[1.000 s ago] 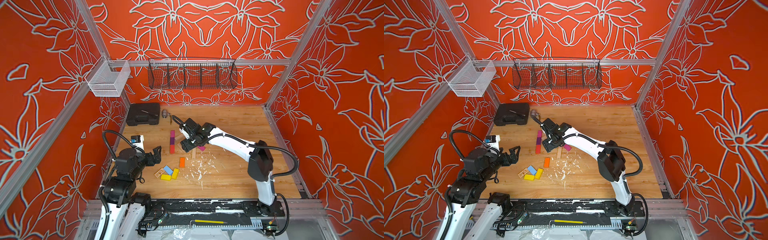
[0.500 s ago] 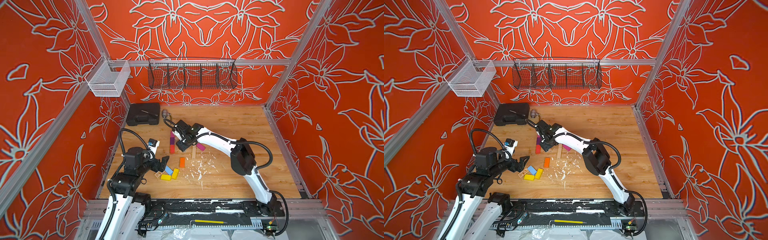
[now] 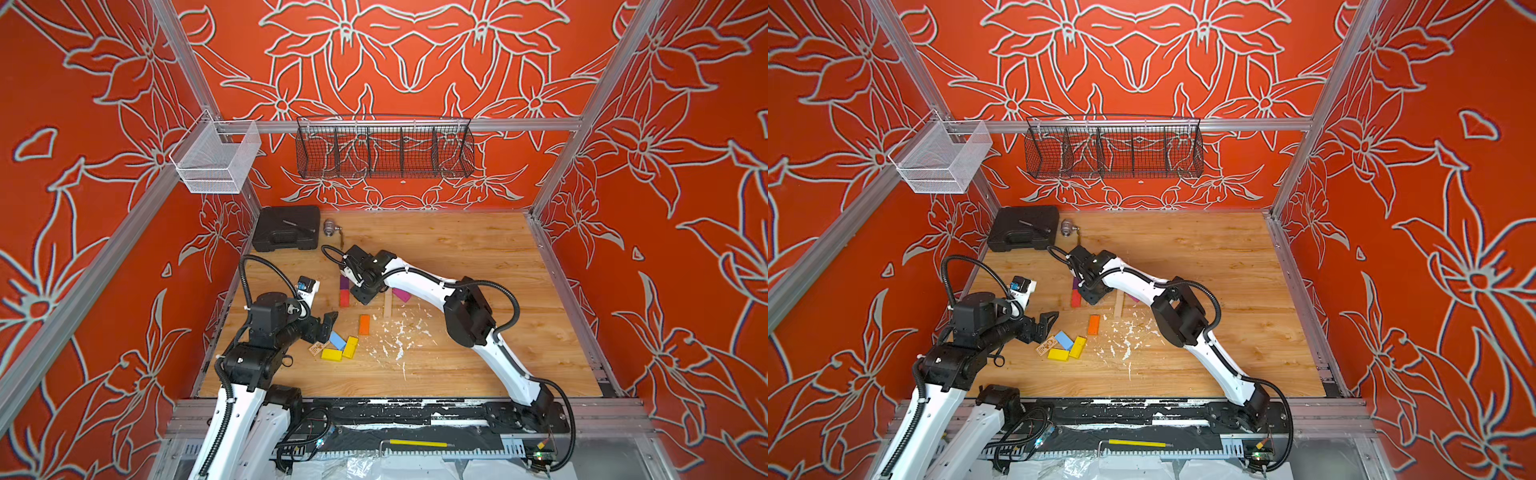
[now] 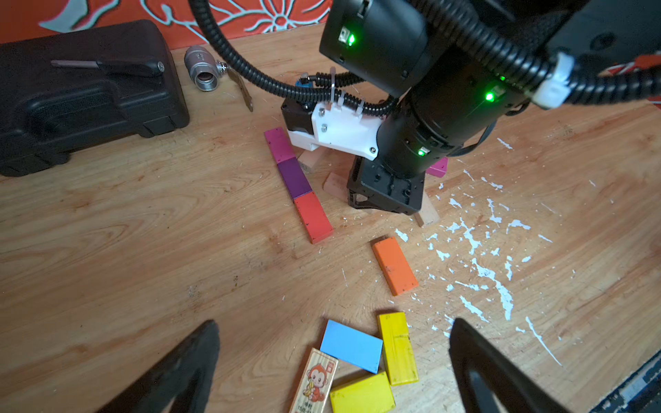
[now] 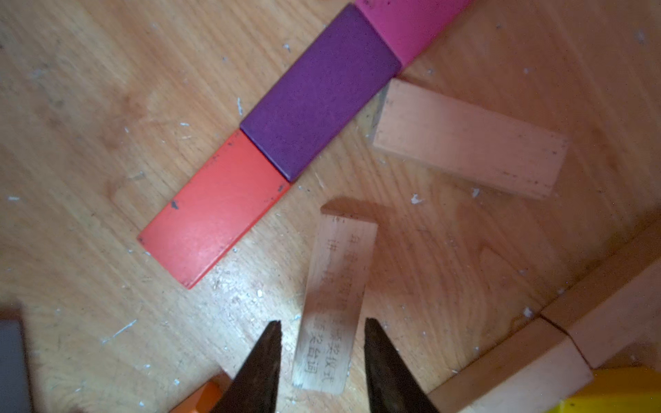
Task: Assemble the letter k with building blocks
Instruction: Assemble the building block at the center of the board.
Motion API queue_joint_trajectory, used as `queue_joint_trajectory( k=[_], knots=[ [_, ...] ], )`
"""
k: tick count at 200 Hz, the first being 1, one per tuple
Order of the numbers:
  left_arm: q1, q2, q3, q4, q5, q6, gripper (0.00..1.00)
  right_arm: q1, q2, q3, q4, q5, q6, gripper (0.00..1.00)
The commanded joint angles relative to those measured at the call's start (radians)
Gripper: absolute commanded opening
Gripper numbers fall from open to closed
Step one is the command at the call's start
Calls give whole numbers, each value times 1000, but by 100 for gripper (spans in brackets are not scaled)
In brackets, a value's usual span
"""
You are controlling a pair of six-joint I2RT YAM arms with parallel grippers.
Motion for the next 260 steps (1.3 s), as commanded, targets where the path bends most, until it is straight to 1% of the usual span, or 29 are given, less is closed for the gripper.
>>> queue_joint_trajectory(
  k=[1, 37, 71, 103, 156, 205, 260],
  knots=[
    [5, 7, 8, 2, 1, 21, 97, -11, 29, 36, -37, -28, -44, 38],
    [5, 13, 7, 3, 1, 27, 97, -17, 46, 44, -47, -35, -58, 37],
    [5, 12, 5, 2, -2, 31, 97, -22, 44, 43, -48, -24, -102, 28],
    [5, 12, 6, 3, -1, 31, 97, -26, 35, 39, -46, -14, -175, 25],
    [5, 12, 4, 5, 0, 34, 97, -39, 31, 41, -34, -38, -245, 25],
    [5, 7, 4, 6, -4, 25, 98, -42, 43, 47, -12, -42, -246, 25],
    [6, 10, 5, 8, 0, 27, 98, -46, 64, 91, -16, -76, -227, 27]
  ],
)
